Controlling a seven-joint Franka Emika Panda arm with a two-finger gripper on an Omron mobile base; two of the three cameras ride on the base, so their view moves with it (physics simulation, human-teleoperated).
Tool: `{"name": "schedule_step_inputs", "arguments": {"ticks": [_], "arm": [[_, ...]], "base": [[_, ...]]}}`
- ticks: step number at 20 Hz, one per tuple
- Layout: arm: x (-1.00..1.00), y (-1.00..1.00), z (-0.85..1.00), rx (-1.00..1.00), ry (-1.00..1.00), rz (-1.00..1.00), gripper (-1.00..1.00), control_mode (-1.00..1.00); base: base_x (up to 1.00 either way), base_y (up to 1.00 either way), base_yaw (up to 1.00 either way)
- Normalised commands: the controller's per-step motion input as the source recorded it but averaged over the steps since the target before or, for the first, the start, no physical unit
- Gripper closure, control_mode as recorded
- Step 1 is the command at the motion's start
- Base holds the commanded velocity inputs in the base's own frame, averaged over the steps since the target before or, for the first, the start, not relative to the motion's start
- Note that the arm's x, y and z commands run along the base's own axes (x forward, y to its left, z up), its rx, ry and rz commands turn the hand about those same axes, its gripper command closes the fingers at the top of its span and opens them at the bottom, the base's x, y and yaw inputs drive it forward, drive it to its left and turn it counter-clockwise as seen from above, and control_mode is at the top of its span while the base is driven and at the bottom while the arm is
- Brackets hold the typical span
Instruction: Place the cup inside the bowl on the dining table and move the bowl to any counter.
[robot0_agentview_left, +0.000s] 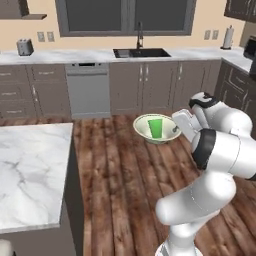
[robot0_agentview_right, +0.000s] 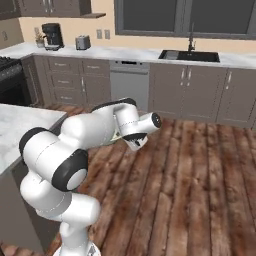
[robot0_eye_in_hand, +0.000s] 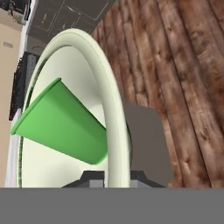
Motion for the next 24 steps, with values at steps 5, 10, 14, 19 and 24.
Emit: {"name": "schedule_step_inputs", "arguments": {"ticks": [5, 10, 14, 19, 24], "arm": [[0.0, 0.0, 0.0, 0.0, 0.0, 0.0, 1.0, 1.0], [0.0, 0.0, 0.0, 0.0, 0.0, 0.0, 1.0, 1.0], [0.0, 0.0, 0.0, 0.0, 0.0, 0.0, 1.0, 1.0], [0.0, 0.0, 0.0, 0.0, 0.0, 0.0, 1.0, 1.0], [0.0, 0.0, 0.0, 0.0, 0.0, 0.0, 1.0, 1.0]], "base": [[0.87, -0.35, 0.07], [0.89, -0.43, 0.08], [0.93, -0.67, 0.13], [0.98, -0.7, 0.13], [0.79, -0.57, 0.1]]}}
